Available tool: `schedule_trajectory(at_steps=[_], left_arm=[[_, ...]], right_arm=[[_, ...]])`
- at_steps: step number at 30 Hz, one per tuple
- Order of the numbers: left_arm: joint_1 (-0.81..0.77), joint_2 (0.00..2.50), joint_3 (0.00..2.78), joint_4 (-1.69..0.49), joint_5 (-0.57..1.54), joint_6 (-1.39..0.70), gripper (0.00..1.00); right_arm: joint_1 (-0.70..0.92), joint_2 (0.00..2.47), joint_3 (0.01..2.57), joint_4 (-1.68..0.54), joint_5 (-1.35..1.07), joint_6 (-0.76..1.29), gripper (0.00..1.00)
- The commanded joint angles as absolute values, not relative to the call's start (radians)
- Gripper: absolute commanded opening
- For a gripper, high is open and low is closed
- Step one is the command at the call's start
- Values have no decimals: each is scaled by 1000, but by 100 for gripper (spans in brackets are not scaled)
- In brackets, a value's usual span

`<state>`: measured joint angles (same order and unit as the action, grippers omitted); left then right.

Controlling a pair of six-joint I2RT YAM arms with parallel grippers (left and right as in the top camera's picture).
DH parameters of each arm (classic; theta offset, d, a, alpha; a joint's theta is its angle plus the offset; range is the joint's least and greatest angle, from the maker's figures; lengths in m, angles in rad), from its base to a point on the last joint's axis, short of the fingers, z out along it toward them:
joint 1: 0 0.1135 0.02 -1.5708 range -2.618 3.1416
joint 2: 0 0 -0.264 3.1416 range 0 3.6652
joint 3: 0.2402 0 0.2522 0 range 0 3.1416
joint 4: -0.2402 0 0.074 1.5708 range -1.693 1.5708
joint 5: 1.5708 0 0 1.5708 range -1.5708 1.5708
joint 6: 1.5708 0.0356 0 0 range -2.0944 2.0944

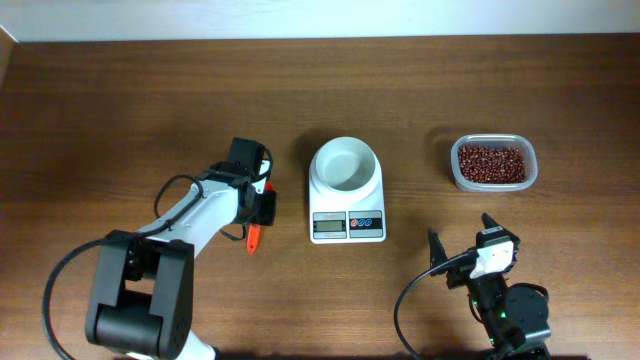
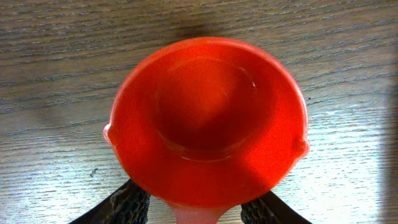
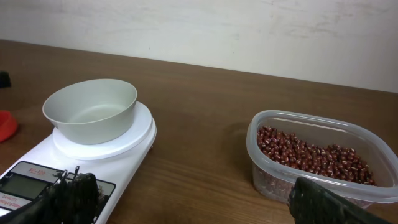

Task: Scoop item into bowl and weigh 50g on scale
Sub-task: 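Lift the scoop with the left gripper toward the scale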

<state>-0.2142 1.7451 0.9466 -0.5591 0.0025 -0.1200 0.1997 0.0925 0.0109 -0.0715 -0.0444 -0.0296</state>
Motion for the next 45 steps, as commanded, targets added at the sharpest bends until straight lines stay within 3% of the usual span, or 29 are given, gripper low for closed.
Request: schedule_trajectory(at_steps=[1,5,10,18,23,28,33,38,40,45], left_arm=[[-215,1766,934,-555,-1,-118,45],[-215,1766,934,-546,-1,-119,38],[-215,1765,948,-568,0,-119,20],[-215,1765,1195,-834,24,-197,16],[-213,1765,1465,-1048,441,-198,11],[-213,1765,1470,-1072,743,-198,5],[-213,1765,1470,-1042,756,-637,0],[-211,1765,1470,-853,756,-671,0],[-190,1765,1470,-712,756,-832,0],[-180,1765,1470,-692,752,-905,0]], right_arm=[[196,88,6,-76,-40,-27,99],[196,88,6,-76,-40,-27,99],[196,88,6,-76,-40,-27,99],[196,88,6,-76,-40,-27,99],[196,88,6,-76,-40,-27,99],[196,88,6,-76,-40,-27,99],[196,88,6,-76,-40,-27,99],[196,88,6,-76,-40,-27,99],[196,88,6,-76,-40,-27,99],[196,88,6,-76,-40,-27,99]])
